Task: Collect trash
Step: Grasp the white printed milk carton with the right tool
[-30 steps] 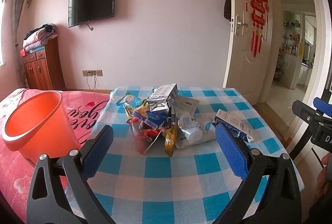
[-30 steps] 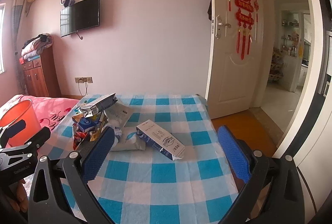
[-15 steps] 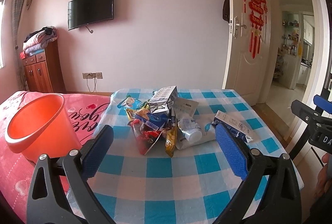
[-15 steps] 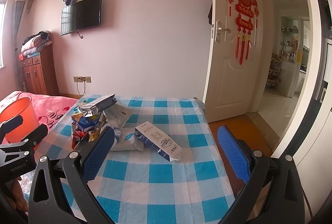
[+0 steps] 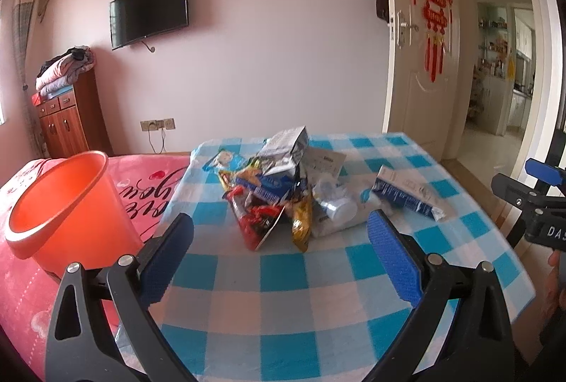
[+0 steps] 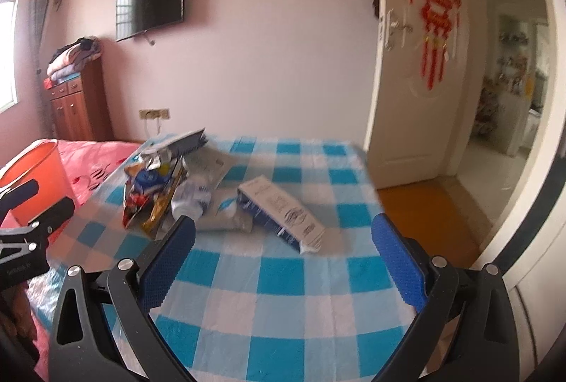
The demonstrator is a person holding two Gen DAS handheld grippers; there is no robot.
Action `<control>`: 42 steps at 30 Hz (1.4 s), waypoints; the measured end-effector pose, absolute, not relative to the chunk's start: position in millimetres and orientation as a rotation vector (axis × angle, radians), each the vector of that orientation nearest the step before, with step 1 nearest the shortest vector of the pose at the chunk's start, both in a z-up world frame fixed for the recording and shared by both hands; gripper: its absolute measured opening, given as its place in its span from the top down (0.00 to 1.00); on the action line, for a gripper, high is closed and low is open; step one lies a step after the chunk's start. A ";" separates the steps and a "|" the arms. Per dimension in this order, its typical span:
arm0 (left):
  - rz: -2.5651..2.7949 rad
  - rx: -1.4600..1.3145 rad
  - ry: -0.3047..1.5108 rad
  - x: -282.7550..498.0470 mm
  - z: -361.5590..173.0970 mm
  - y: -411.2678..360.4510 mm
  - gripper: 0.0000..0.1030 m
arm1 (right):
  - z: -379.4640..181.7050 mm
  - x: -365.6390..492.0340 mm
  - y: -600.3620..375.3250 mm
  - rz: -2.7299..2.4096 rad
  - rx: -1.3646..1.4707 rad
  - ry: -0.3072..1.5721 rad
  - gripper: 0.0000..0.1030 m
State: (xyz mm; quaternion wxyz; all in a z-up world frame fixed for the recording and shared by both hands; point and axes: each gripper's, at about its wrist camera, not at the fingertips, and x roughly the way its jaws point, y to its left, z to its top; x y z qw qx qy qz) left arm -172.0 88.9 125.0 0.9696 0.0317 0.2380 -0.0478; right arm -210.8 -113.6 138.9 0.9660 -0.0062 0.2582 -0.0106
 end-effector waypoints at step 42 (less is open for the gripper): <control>-0.196 0.028 0.799 -13.7 41.9 -0.8 0.05 | 45.0 -32.6 -171.7 0.295 0.067 0.858 0.21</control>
